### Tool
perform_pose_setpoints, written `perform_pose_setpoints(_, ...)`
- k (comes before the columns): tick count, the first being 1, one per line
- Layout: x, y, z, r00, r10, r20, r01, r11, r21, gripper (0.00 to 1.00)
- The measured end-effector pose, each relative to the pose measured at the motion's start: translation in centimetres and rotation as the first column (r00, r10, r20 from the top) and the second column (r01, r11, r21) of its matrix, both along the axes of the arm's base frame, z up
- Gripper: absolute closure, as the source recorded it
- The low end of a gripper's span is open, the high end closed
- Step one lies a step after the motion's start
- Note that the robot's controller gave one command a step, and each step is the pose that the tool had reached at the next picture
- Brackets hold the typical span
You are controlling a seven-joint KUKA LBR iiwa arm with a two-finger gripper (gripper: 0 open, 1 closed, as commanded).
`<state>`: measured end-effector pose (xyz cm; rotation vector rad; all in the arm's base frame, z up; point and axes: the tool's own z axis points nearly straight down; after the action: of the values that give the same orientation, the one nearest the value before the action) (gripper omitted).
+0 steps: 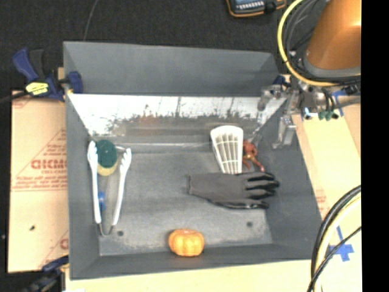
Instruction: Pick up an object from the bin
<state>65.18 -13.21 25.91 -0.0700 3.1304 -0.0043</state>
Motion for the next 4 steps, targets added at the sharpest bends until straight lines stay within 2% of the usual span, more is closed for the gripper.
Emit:
perform_pose_setpoints(1, -0.5, 0.8, -0.9, 1.0, -0.004, -0.002, 0.004, 1.0, -0.001, 0.0)
perform_pose_setpoints(2, -2.5, -0.2, 5.5, 0.958, 0.285, 0.005, -0.285, 0.958, -0.008, 0.0)
perform_pose_setpoints(3, -2.7, -0.4, -3.1, 0.994, -0.105, -0.001, 0.105, 0.994, 0.002, 0.0)
perform_pose_setpoints(4, -4.8, 2.9, -1.5, 0.973, 0.232, 0.004, -0.232, 0.973, -0.005, 0.0)
